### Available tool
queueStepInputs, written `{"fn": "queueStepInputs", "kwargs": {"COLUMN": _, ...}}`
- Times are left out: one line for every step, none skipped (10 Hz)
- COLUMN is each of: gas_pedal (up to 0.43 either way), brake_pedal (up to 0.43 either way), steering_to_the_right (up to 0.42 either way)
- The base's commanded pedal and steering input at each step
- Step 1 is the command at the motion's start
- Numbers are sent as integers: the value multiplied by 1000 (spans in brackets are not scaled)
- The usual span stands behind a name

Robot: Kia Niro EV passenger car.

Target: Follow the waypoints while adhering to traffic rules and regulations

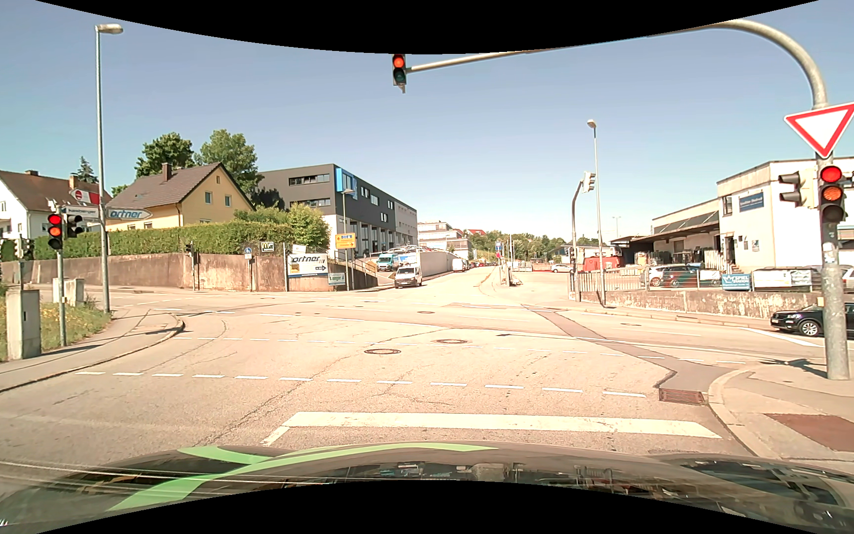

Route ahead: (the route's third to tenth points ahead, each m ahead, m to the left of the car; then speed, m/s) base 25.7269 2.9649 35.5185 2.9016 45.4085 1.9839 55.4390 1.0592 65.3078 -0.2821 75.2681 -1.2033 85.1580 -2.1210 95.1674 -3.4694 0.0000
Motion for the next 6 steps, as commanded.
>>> {"fn": "queueStepInputs", "kwargs": {"gas_pedal": 0, "brake_pedal": 287, "steering_to_the_right": 39}}
{"fn": "queueStepInputs", "kwargs": {"gas_pedal": 0, "brake_pedal": 0, "steering_to_the_right": 39}}
{"fn": "queueStepInputs", "kwargs": {"gas_pedal": 0, "brake_pedal": 0, "steering_to_the_right": 39}}
{"fn": "queueStepInputs", "kwargs": {"gas_pedal": 0, "brake_pedal": 0, "steering_to_the_right": 39}}
{"fn": "queueStepInputs", "kwargs": {"gas_pedal": 79, "brake_pedal": 0, "steering_to_the_right": 39}}
{"fn": "queueStepInputs", "kwargs": {"gas_pedal": 0, "brake_pedal": 0, "steering_to_the_right": 39}}
